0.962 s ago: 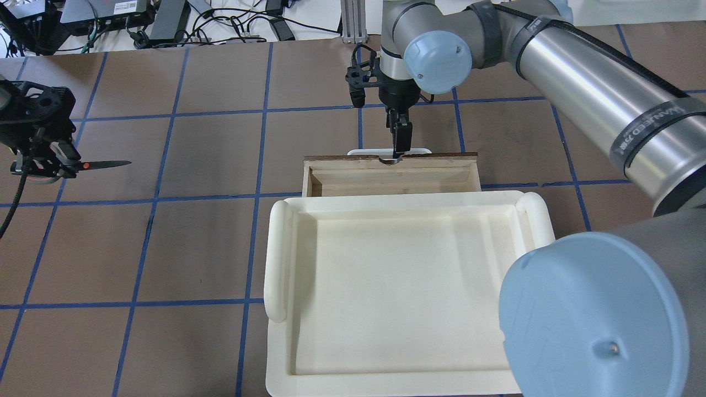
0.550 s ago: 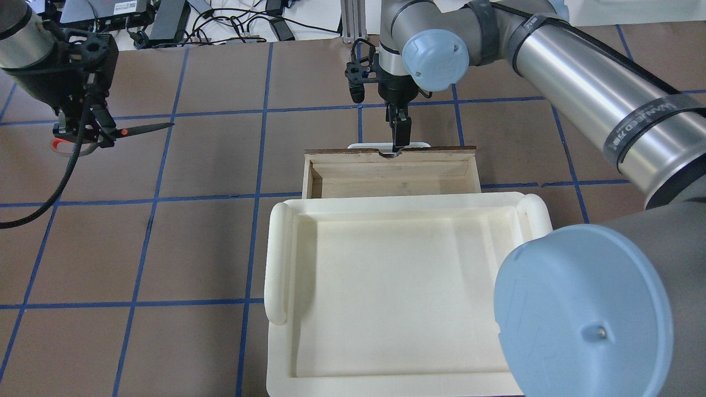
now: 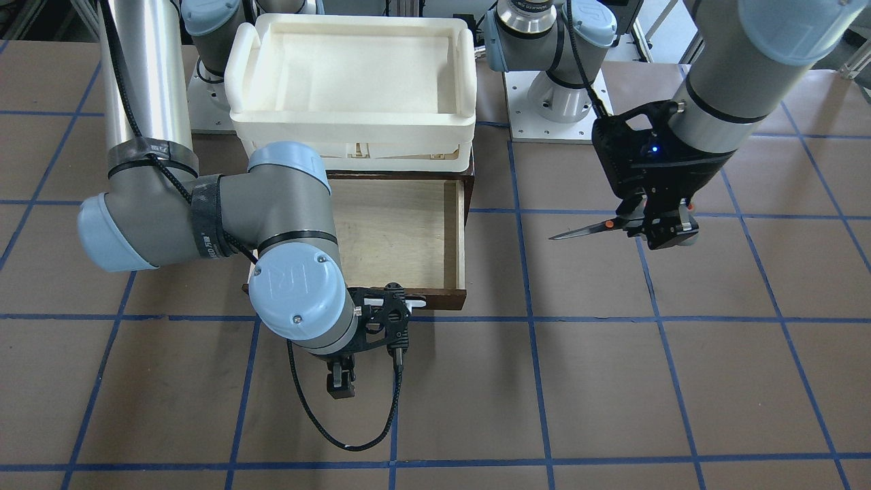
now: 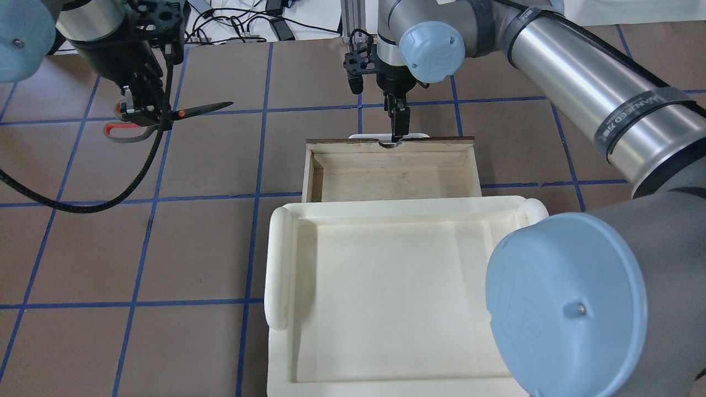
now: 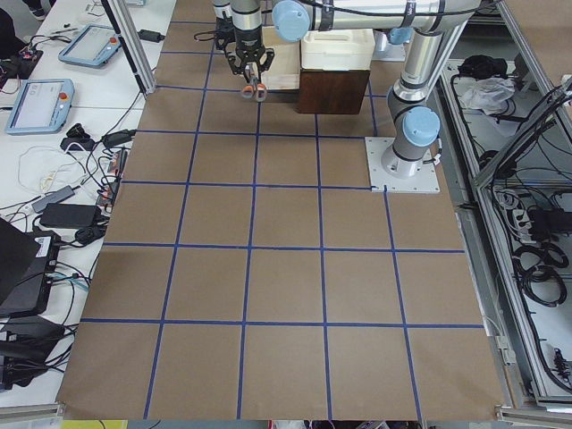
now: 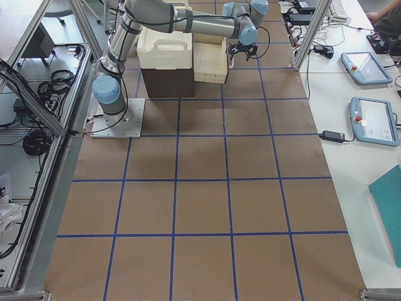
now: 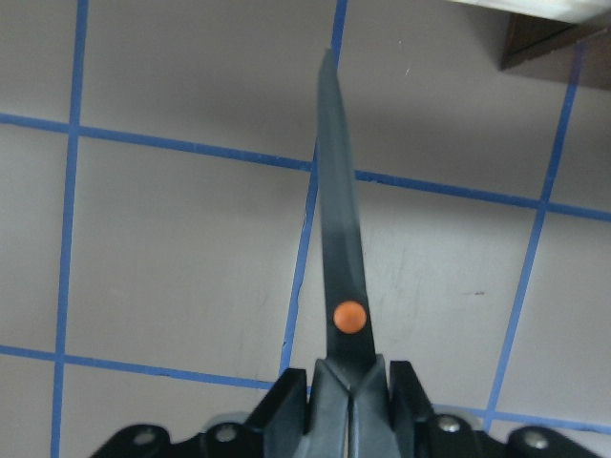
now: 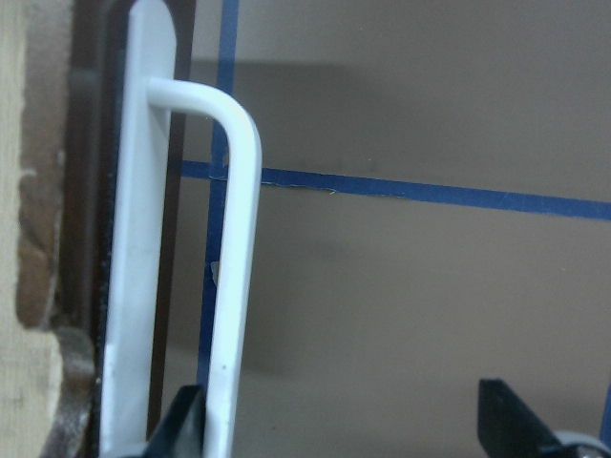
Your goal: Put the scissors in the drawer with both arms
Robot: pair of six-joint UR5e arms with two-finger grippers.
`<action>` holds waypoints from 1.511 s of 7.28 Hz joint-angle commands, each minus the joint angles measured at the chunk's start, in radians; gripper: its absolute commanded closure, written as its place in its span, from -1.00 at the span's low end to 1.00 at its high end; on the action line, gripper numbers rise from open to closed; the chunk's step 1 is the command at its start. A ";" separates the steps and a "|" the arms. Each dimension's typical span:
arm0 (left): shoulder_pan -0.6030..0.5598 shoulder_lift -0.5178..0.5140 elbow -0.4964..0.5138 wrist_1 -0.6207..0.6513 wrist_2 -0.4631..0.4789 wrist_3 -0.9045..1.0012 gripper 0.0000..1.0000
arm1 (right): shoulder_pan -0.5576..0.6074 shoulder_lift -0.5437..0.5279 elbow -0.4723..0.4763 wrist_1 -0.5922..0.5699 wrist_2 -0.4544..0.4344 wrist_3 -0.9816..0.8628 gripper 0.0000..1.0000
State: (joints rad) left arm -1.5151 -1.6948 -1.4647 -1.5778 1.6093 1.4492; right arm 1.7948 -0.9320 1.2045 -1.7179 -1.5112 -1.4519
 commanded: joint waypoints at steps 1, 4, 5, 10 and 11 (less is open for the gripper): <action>-0.059 -0.011 0.003 0.022 -0.035 -0.039 1.00 | 0.000 0.007 -0.005 -0.043 -0.024 -0.025 -1.00; -0.086 -0.035 0.001 0.041 -0.045 -0.090 1.00 | -0.008 0.024 -0.008 -0.086 -0.027 -0.041 -1.00; -0.097 -0.043 0.001 0.042 -0.045 -0.092 1.00 | -0.009 0.025 -0.011 -0.091 -0.027 -0.041 -1.00; -0.125 -0.065 -0.003 0.042 -0.095 -0.154 1.00 | -0.011 -0.027 -0.013 -0.083 -0.009 -0.012 -1.00; -0.152 -0.069 -0.003 0.042 -0.094 -0.156 1.00 | -0.017 -0.053 -0.014 -0.083 -0.007 -0.021 -1.00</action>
State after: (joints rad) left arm -1.6440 -1.7581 -1.4672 -1.5350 1.5271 1.2971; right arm 1.7829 -0.9564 1.1926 -1.8042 -1.5211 -1.4683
